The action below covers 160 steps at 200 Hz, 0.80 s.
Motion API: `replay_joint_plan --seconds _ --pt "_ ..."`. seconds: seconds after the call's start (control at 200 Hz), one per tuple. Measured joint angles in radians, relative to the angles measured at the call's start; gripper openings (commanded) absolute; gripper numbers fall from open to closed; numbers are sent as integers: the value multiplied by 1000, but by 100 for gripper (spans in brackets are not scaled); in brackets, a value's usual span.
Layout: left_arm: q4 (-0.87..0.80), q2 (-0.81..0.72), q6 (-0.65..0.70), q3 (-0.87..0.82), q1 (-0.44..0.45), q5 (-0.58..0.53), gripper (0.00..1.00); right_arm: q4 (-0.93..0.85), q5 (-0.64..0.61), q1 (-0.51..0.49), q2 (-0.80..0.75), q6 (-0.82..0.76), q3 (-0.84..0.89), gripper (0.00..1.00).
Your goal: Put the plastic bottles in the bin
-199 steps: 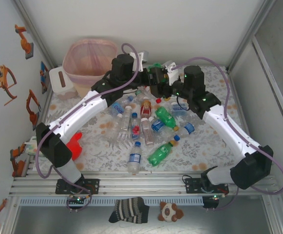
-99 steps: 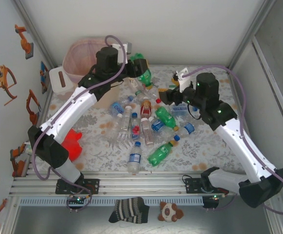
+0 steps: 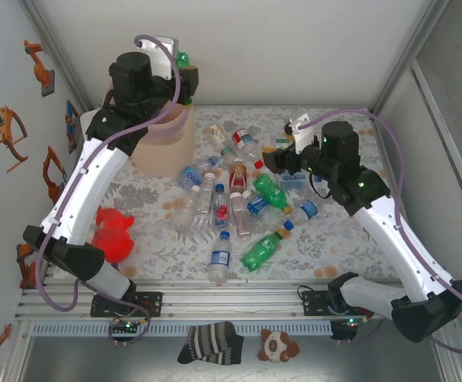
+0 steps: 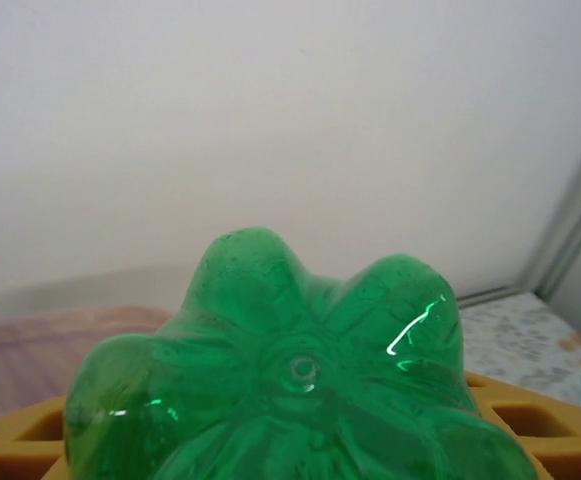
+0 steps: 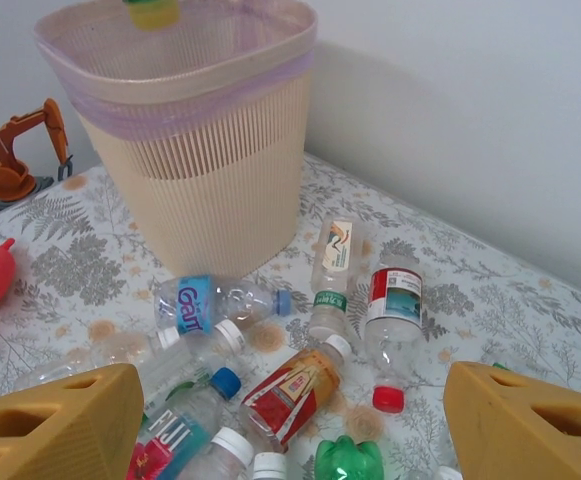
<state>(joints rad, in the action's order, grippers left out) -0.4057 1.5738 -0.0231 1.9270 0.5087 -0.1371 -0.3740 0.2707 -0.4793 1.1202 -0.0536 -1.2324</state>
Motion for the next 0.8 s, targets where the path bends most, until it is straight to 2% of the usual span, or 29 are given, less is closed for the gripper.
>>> replay_joint_plan --seconds 0.32,0.801 --pt "-46 32 75 60 -177 -39 59 -14 -4 0 0 0 0 78" --pt "-222 310 106 240 -302 -45 58 -15 -15 0 0 0 0 77"
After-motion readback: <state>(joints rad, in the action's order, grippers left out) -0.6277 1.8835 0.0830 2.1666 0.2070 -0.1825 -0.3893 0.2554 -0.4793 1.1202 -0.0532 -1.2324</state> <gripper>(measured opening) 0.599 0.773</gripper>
